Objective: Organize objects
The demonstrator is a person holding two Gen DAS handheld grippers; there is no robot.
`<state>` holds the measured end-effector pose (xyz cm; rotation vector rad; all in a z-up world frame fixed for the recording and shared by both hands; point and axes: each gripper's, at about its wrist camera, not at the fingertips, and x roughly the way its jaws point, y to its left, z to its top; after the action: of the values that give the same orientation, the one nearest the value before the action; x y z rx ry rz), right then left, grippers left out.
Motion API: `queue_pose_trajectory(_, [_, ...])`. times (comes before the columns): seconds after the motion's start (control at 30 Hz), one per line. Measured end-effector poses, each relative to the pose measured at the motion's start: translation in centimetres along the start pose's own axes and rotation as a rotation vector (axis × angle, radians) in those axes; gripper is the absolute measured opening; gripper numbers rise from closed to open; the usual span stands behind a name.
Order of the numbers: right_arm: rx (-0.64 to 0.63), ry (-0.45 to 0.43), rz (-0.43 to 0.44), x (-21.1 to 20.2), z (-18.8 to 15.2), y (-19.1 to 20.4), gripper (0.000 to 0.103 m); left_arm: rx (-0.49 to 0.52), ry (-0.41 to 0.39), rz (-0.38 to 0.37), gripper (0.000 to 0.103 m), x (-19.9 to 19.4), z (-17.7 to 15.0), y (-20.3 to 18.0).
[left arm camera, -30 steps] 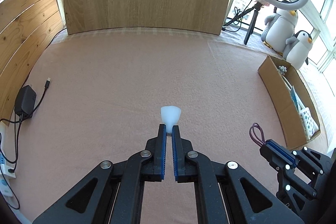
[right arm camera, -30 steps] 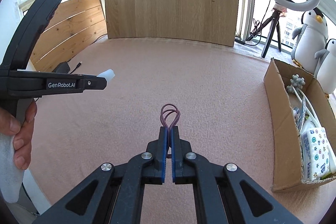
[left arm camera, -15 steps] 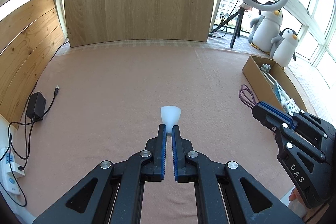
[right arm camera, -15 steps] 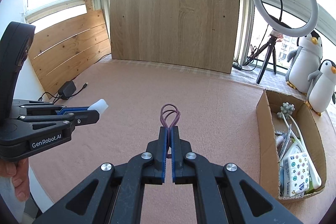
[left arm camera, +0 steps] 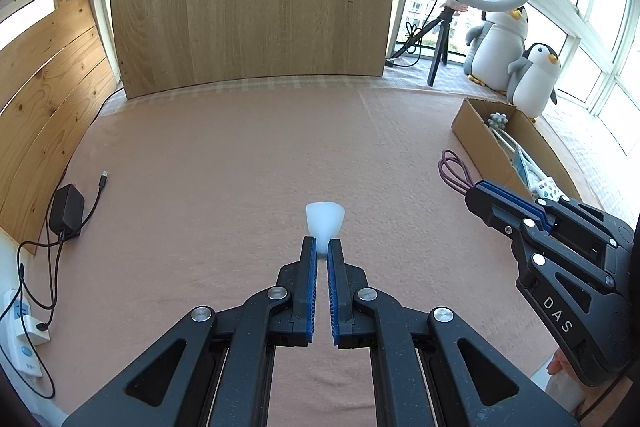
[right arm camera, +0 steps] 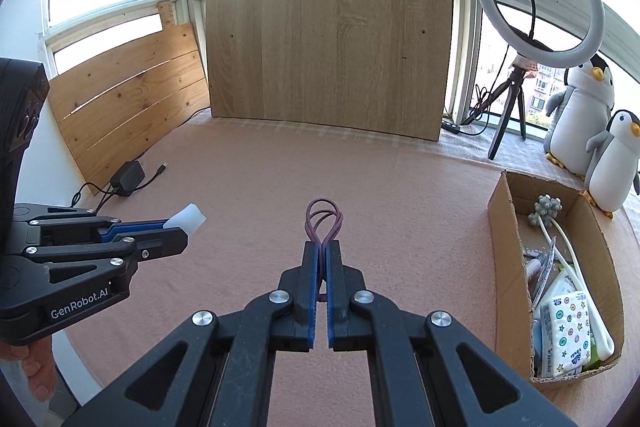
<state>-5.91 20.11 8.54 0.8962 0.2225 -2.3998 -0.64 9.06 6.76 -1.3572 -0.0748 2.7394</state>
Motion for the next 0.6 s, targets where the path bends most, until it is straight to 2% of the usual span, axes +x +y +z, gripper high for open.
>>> queue_pose_trajectory(0.33, [0.055,-0.018,-0.047,-1.4,-0.5,-2.9,0.003,0.098,0.008,-0.061,0.005,1.4,1.4,-4.4])
queue_pose_trajectory(0.6, [0.141,-0.035,-0.157,-4.2,-1.9,-7.9,0.003,0.228,0.0,-0.173,0.005,2.8,3.7,-12.0])
